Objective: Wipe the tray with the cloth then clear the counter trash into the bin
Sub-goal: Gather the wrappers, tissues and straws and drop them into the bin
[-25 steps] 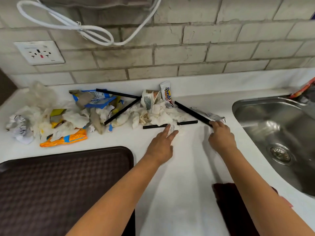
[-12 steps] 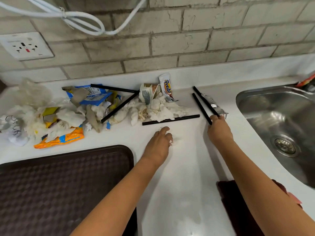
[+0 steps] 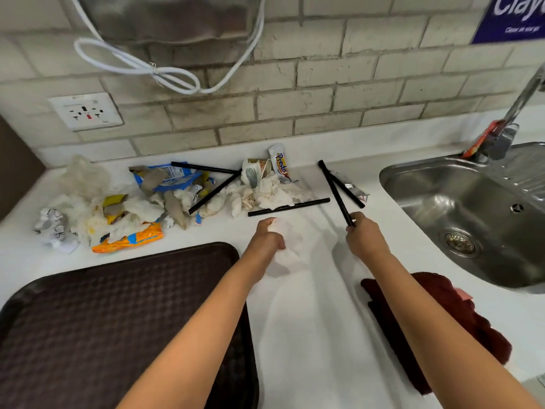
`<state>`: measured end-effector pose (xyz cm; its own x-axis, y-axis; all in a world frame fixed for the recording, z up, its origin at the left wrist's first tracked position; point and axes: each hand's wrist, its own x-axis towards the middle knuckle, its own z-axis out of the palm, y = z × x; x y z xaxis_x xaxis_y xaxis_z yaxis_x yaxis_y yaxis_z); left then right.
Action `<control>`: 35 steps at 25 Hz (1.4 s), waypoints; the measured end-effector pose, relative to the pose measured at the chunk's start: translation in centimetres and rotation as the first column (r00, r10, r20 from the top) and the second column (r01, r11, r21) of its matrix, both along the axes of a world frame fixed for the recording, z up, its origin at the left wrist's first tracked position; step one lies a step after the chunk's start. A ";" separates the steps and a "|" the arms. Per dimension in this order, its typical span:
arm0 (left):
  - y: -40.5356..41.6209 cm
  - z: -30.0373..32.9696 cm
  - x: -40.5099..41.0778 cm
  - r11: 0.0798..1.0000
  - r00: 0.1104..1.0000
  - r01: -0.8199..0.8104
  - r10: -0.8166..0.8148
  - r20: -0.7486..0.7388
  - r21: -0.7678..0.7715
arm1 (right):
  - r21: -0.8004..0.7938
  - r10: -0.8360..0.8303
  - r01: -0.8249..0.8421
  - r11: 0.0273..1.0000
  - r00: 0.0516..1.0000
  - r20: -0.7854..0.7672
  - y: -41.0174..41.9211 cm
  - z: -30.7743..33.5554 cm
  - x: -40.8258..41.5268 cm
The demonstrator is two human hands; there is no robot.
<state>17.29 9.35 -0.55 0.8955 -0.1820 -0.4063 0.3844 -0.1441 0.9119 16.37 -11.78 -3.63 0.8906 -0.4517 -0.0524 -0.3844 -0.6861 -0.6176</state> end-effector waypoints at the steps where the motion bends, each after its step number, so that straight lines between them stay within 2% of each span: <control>1: 0.6 0.6 -0.8 0.999 0.999 0.042 -0.042 0.009 -0.012 | 0.026 0.016 -0.017 1.000 0.999 0.045 0.7 0.4 -1.0; 3: 1.7 1.3 -2.5 0.996 0.993 0.088 -0.085 0.086 -0.032 | 0.099 0.035 -0.049 0.994 0.990 0.136 2.3 1.1 -3.2; 5: 2.7 1.7 -4.5 0.984 0.989 0.058 -0.034 0.144 -0.167 | 0.177 0.037 -0.080 0.981 0.972 0.231 4.3 1.7 -5.5; 7: 3.8 1.8 -6.7 0.949 0.991 0.034 0.009 0.136 -0.315 | 0.232 0.050 -0.129 0.964 0.947 0.317 6.5 2.1 -7.9; 8: 4.5 1.7 -7.7 0.945 0.991 0.042 0.003 0.137 -0.324 | 0.242 0.057 -0.149 0.959 0.935 0.349 7.6 2.1 -9.1; 11: 7.4 0.7 -11.3 0.969 0.982 0.098 -0.058 0.180 -0.227 | 0.258 0.067 -0.189 0.947 0.906 0.417 10.6 1.7 -13.6; 14: 9.4 0.0 -14.5 0.981 0.976 0.126 -0.097 0.193 -0.145 | 0.253 0.041 -0.168 0.953 0.896 0.442 12.3 0.4 -18.0; 15: 9.9 -0.2 -15.4 0.981 0.978 0.123 -0.095 0.186 -0.147 | 0.247 0.021 -0.153 0.957 0.883 0.468 12.6 -0.3 -19.4; 17: 10.3 -0.6 -16.9 0.963 0.987 0.108 -0.074 0.141 -0.249 | 0.229 -0.004 -0.137 0.964 0.851 0.525 12.9 -1.4 -22.0; 19: 10.4 -0.9 -18.5 0.927 0.997 0.075 -0.057 0.060 -0.367 | 0.225 -0.014 -0.127 0.966 0.845 0.535 13.2 -2.7 -24.3; 21: 10.3 -1.3 -20.2 0.915 0.999 0.050 -0.044 0.024 -0.401 | 0.201 -0.002 -0.124 0.972 0.847 0.531 13.1 -4.1 -26.4; 24: 10.0 -1.8 -22.5 0.914 0.999 0.041 -0.035 0.021 -0.404 | 0.140 0.038 -0.140 0.980 0.825 0.563 12.4 -5.4 -28.2; 30: 7.6 -2.3 -26.5 0.896 0.998 0.053 -0.061 -0.003 -0.442 | 0.131 0.055 -0.168 0.977 0.793 0.607 11.0 -6.7 -31.1; 35: 1.2 -5.5 -32.0 0.929 0.984 0.115 -0.154 -0.087 -0.352 | 0.192 0.018 -0.127 0.973 0.874 0.486 5.3 -11.5 -39.0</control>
